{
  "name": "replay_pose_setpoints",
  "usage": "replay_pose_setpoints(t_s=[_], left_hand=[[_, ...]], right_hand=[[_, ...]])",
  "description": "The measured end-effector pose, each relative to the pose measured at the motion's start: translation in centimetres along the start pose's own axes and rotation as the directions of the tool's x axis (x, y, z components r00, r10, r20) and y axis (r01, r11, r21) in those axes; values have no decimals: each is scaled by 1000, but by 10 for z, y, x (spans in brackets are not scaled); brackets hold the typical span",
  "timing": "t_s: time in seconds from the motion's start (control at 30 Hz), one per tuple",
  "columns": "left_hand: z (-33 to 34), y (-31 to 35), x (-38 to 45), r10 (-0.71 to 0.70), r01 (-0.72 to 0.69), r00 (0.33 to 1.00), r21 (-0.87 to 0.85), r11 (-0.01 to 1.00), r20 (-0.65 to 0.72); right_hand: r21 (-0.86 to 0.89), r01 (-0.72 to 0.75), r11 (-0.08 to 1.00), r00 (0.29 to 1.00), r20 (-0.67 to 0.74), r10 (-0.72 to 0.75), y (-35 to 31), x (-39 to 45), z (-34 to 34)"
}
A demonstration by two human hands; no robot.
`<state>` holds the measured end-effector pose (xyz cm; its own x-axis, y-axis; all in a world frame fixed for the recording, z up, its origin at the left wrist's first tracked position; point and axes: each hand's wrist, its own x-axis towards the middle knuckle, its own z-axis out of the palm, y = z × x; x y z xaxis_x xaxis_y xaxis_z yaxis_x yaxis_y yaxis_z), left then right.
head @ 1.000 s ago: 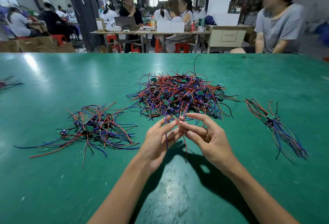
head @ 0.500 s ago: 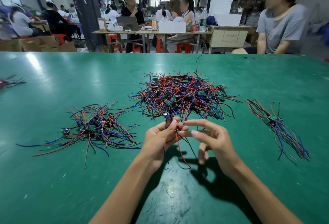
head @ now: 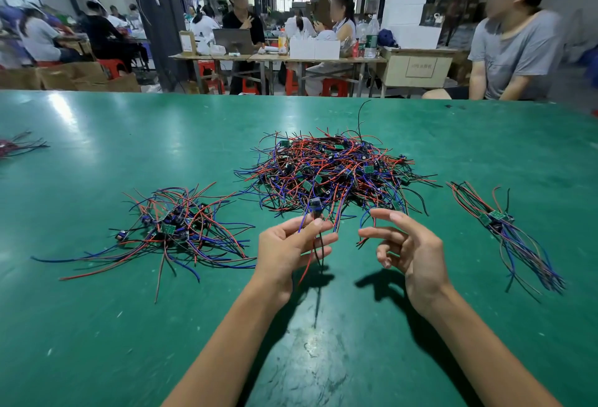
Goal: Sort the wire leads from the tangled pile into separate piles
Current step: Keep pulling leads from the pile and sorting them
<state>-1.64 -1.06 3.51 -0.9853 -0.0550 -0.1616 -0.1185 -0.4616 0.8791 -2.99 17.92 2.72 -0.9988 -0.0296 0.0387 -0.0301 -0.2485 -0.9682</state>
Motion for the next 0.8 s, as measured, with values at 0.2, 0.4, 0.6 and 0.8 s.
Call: replay_pose_setpoints(t_s=[0.2, 0.4, 0.6, 0.8], left_hand=[[-4, 2, 1, 24, -24, 995, -6, 1000, -97], [-21, 21, 13, 390, -347, 872, 187, 919, -296], [-99, 38, 22, 706, 165, 528, 872, 461, -473], [-80, 33, 19, 663, 306, 580, 881, 361, -473]], right_hand=[[-15, -38, 999, 999, -18, 38, 1, 1, 1], [-98, -33, 995, 998, -59, 28, 4, 4, 0], [-867, 146, 477, 950, -12, -312, 26, 12, -4], [-968, 108, 227, 965, 47, -257, 38, 22, -1]])
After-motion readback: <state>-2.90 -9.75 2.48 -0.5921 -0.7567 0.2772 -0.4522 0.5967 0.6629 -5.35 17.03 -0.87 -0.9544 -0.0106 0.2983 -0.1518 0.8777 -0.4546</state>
